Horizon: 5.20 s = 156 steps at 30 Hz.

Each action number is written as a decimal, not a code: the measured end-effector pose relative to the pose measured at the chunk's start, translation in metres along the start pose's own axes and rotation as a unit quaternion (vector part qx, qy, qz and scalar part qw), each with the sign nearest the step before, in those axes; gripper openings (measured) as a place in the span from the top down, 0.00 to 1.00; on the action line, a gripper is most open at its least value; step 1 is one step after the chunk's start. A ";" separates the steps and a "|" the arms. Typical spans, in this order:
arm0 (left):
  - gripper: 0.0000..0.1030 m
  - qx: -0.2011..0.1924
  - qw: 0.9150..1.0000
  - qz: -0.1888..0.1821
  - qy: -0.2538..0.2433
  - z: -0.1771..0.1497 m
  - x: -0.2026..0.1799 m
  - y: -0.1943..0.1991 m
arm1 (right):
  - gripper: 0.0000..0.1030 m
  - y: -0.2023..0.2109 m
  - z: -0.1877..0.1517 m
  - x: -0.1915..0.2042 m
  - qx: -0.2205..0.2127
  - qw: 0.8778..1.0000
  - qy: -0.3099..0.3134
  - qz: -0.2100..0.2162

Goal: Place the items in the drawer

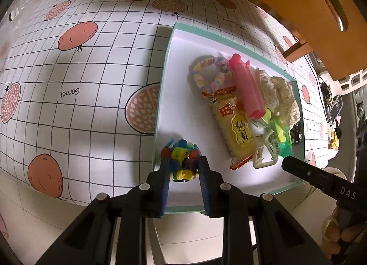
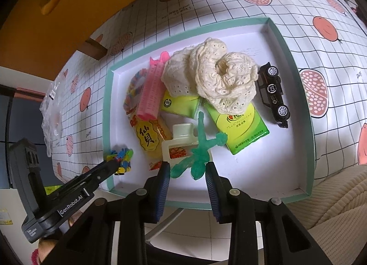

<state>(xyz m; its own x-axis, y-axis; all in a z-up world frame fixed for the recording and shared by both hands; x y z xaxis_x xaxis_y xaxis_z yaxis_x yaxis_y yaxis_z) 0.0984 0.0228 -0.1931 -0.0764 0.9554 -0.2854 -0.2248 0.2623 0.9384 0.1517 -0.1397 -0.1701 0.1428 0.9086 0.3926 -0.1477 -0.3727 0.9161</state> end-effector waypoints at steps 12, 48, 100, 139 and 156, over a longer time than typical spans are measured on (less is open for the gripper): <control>0.75 -0.024 1.000 -0.015 -0.005 0.013 -0.013 0.020 | 0.67 0.015 0.000 -0.002 -0.014 1.000 -0.005 0.009; 0.75 -0.281 0.951 -0.097 -0.089 0.125 -0.097 0.263 | 0.67 0.252 0.047 0.092 -0.229 0.960 0.076 0.143; 0.40 -0.285 0.957 -0.014 -0.058 0.238 -0.084 0.248 | 0.43 0.230 0.158 0.116 -0.215 0.973 0.079 -0.009; 0.00 -0.392 0.916 0.054 -0.066 0.178 -0.081 0.275 | 0.00 0.236 0.127 0.098 -0.288 0.951 0.112 -0.023; 0.00 -0.347 0.934 -0.015 -0.087 0.107 -0.081 0.197 | 0.00 0.138 0.054 0.028 -0.226 0.970 0.089 -0.022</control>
<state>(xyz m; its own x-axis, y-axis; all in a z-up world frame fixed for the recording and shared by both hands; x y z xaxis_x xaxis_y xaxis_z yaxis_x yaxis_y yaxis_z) 0.1644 0.0118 0.0356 0.0852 0.9722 -0.2181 -0.8038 0.1964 0.5615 0.1879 -0.1755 -0.0284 -0.0073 0.9548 0.2972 -0.5658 -0.2490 0.7860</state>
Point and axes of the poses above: each gripper's, at about its wrist camera, not at the fingertips, and y roughly against the way its jaws point, x to its left, z to its top, the point moved 10 cm from there along -y, roughly the way its jaws point, and after that the axes turned 7 degrees about -y, right-handed, at the moved point
